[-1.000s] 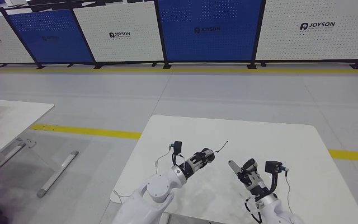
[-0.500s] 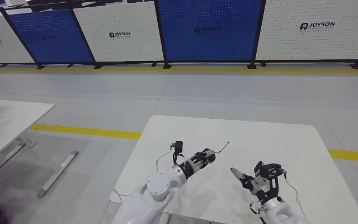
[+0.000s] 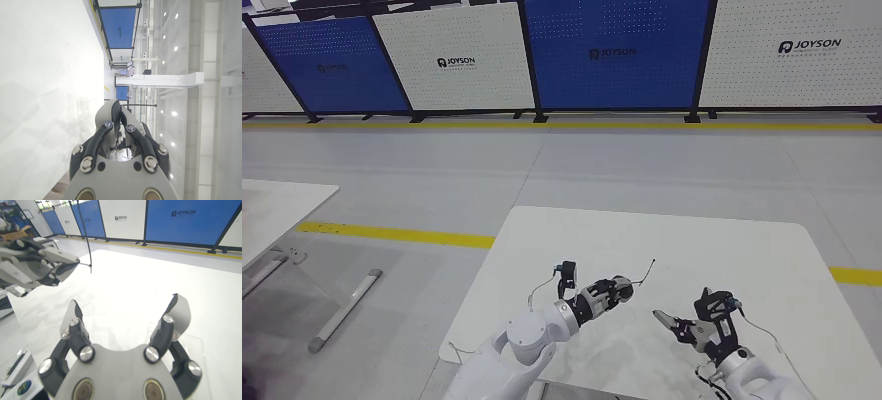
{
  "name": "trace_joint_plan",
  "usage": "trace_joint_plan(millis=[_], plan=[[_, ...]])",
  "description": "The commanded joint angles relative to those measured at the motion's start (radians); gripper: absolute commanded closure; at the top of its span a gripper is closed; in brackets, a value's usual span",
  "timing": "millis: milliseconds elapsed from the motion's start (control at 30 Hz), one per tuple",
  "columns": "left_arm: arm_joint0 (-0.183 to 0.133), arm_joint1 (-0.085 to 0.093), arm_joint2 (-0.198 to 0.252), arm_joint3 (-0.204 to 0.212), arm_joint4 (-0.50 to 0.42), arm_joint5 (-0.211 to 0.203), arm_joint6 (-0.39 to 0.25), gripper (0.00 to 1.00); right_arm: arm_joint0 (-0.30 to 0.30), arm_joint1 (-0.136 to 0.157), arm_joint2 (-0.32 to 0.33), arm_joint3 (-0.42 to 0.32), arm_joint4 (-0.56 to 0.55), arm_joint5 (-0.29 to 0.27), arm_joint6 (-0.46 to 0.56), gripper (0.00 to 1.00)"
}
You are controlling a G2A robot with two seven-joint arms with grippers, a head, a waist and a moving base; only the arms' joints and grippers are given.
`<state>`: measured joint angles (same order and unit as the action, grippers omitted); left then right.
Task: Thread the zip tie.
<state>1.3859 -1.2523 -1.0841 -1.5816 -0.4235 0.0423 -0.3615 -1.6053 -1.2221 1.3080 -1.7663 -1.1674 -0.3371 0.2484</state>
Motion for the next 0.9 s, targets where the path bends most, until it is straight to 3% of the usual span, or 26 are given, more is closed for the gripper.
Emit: trace_joint_plan(millis=[0, 233, 367, 467, 600, 867], plan=[[0.000, 0.000, 0.000, 0.000, 0.002, 0.000, 0.000, 1.00, -0.001, 0.001, -0.001, -0.001, 0.000, -0.003, 0.010, 0.00], [0.001, 0.000, 0.002, -0.001, -0.001, -0.001, 0.004, 1.00, 0.000, 0.001, 0.000, -0.001, -0.005, 0.006, 0.008, 0.00], [0.004, -0.002, 0.012, -0.001, -0.035, 0.030, 0.003, 1.00, 0.014, -0.009, -0.056, 0.015, -0.142, 0.151, -0.067, 0.00], [0.018, -0.001, 0.007, -0.005, -0.062, 0.020, -0.011, 1.00, 0.038, -0.015, -0.112, 0.052, -0.265, 0.229, -0.087, 0.00], [0.044, 0.003, 0.001, -0.026, -0.072, -0.011, -0.031, 1.00, 0.063, -0.019, -0.137, 0.083, -0.239, 0.177, -0.109, 0.00], [0.044, 0.003, 0.001, -0.026, -0.072, -0.011, -0.031, 1.00, 0.062, -0.020, -0.137, 0.084, -0.233, 0.181, -0.113, 0.00]])
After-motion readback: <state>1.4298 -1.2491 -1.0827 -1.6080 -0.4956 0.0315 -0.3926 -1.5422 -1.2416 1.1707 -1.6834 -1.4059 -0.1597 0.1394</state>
